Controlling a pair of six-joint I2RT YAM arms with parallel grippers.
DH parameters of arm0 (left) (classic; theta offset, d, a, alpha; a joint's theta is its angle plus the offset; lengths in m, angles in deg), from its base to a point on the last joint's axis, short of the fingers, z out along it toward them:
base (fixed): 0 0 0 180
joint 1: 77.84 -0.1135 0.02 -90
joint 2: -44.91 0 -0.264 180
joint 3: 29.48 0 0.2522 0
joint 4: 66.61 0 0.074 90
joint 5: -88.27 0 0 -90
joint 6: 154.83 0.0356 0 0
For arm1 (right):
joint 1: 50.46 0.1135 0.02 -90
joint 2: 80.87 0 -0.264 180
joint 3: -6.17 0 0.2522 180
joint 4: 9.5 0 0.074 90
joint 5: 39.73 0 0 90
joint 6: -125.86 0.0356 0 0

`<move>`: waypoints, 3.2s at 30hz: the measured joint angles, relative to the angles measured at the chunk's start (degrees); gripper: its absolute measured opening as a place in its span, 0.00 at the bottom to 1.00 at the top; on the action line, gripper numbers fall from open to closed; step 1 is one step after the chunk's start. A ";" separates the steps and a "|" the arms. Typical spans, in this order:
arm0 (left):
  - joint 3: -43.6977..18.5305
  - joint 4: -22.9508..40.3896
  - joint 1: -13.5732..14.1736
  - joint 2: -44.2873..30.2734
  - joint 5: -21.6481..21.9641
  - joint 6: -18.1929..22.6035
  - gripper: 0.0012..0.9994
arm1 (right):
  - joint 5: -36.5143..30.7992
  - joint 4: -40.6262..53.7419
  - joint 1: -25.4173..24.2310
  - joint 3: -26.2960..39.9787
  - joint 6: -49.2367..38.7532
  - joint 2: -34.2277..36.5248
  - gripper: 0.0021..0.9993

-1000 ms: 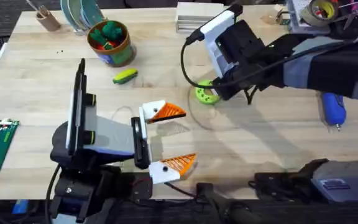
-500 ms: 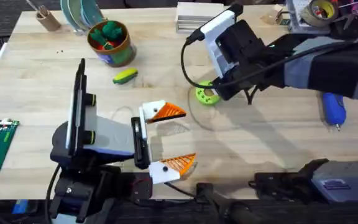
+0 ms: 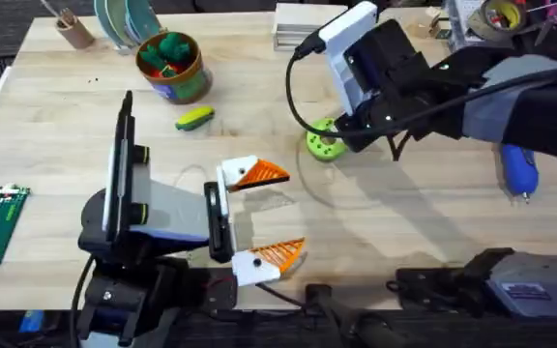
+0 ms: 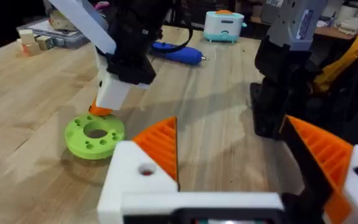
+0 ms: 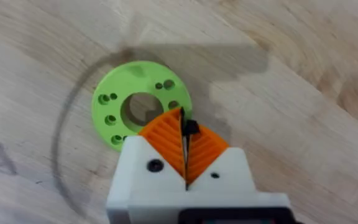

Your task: Pick up the gripper from the table and insert it into the empty holder that is missing its gripper. Then pick up a screw, insert it into the mounting hole, and use the screwdriver to tighten it. Finally, clean up the table by picking up the vegetable and placing it into the bucket.

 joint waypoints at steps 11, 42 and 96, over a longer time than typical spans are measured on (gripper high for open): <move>0.00 0.00 0.00 0.00 -0.02 0.00 0.99 | -2.70 1.47 2.28 0.09 -7.33 2.36 0.01; 0.00 0.59 0.00 -0.02 -1.07 0.00 0.99 | -5.95 2.41 4.48 0.44 -17.33 2.15 0.01; 0.00 0.59 0.00 0.00 -1.09 0.00 0.99 | 12.97 37.90 25.56 46.82 -9.37 8.11 0.01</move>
